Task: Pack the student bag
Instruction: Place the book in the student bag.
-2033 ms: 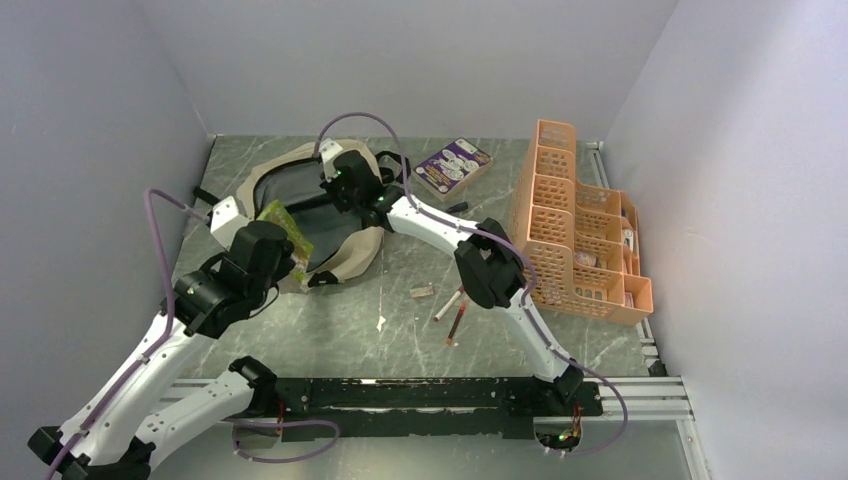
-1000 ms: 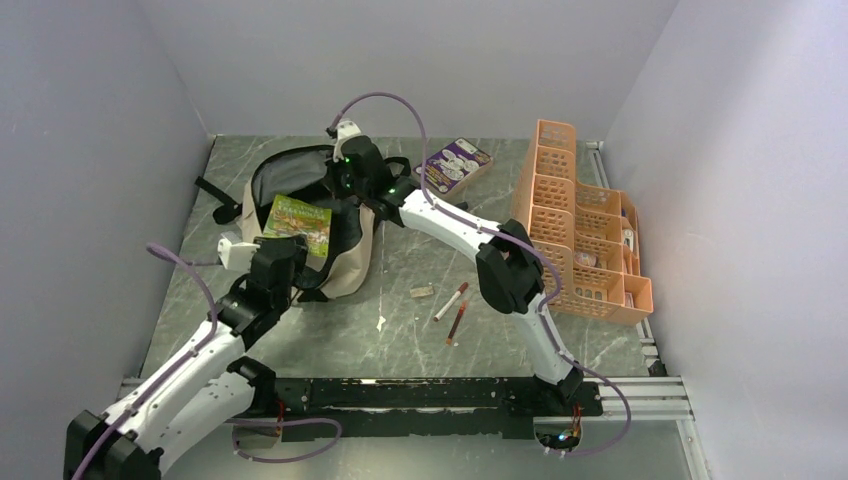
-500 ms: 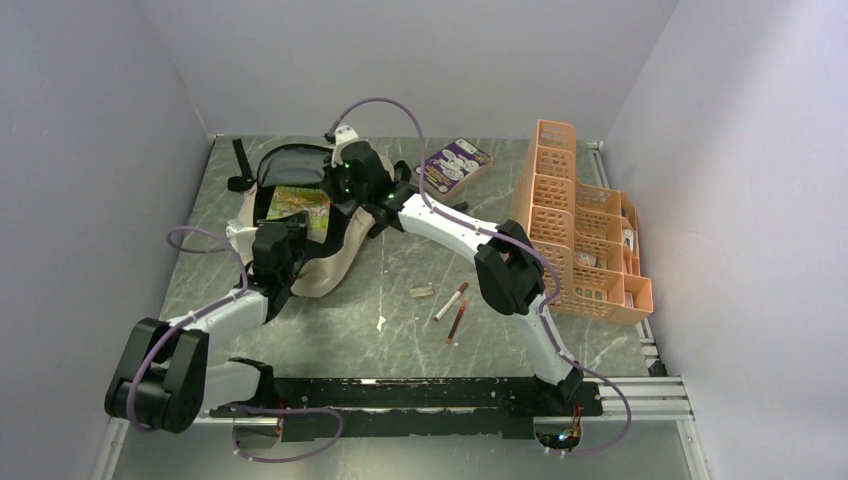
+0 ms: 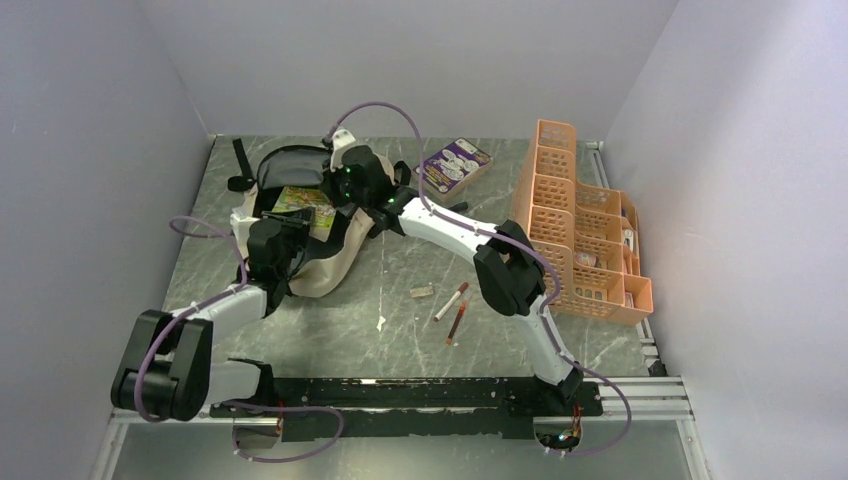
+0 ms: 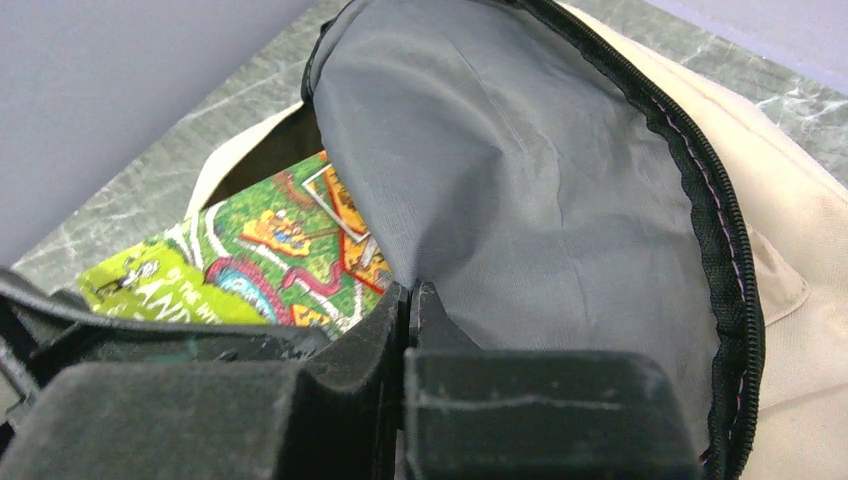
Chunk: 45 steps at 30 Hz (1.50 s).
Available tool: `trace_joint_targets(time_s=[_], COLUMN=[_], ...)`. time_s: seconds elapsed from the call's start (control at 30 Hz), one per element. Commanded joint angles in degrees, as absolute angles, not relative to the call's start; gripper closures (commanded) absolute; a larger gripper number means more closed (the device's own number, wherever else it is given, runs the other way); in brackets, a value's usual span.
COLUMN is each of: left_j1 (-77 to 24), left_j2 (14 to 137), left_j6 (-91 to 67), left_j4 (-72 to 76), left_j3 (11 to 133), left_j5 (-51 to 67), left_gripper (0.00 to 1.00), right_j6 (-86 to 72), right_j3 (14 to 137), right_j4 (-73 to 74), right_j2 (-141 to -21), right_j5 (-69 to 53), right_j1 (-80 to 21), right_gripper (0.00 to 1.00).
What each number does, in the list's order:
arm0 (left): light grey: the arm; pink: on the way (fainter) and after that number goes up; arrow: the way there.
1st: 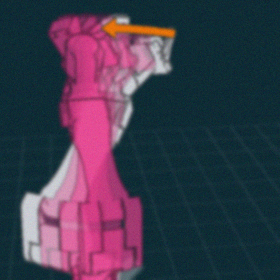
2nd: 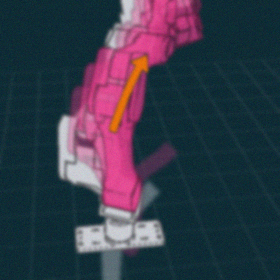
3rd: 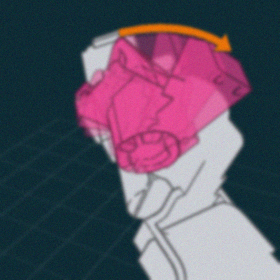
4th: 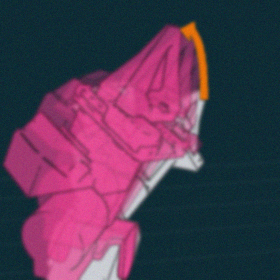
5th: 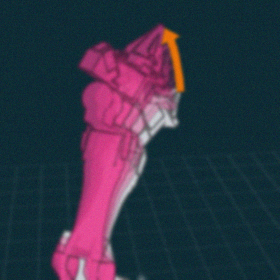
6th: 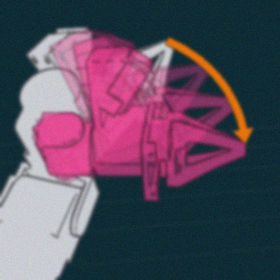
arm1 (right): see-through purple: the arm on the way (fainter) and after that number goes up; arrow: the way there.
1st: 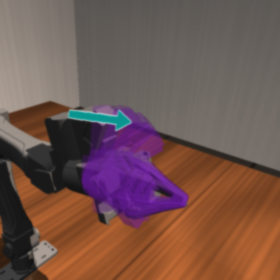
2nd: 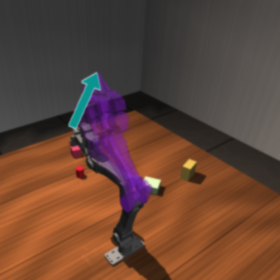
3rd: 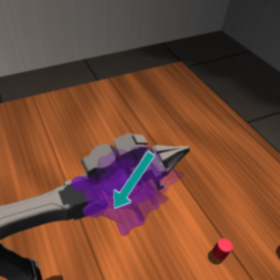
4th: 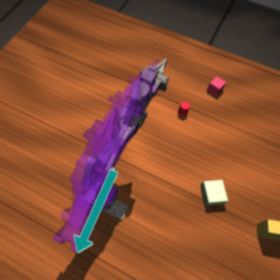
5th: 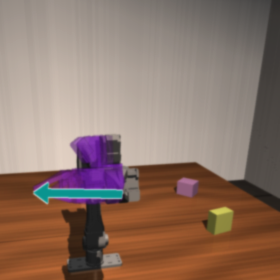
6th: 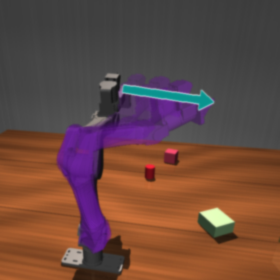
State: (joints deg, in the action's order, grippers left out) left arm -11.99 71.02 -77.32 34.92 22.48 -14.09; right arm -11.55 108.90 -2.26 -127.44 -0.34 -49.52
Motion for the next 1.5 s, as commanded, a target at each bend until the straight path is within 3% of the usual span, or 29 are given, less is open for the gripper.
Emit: trace_joint_targets(time_s=[0.0, 0.33, 0.63, 0.97, 1.13, 1.47], left_j1=[-9.8, -4.3, -3.6, -3.5, -3.5, -3.3], left_j2=[74.0, 90.7, 105.0, 114.3, 113.8, 106.4], left_j6=[-75.4, -75.0, -74.7, -73.4, -72.9, -69.4], left_j4=[45.9, 61.5, 69.4, 61.6, 54.7, 34.2], left_j3=[27.7, 32.2, 39.6, 47.7, 49.3, 51.5], left_j5=[-7.0, 4.4, 5.5, 4.8, 4.7, 2.7], left_gripper=[0.95, 0.95, 0.95, 0.95, 0.58, 0.13], right_j6=[-8.3, -4.8, -4.7, -3.5, -2.8, -2.6], right_j3=[106.7, 107.1, 108.3, 107.8, 107.1, 108.9], right_j4=[-7.9, -10.3, -9.3, -8.7, -9.0, -8.3], right_j2=[-123.6, -124.7, -125.5, -125.0, -124.9, -126.7], right_j5=[-3.0, -4.7, -5.8, -4.8, -3.6, -1.9], right_j1=[-50.6, -50.8, -51.4, -51.7, -51.7, -50.8], right_gripper=[1.00, 1.00, 1.00, 1.00, 1.00, 1.00])
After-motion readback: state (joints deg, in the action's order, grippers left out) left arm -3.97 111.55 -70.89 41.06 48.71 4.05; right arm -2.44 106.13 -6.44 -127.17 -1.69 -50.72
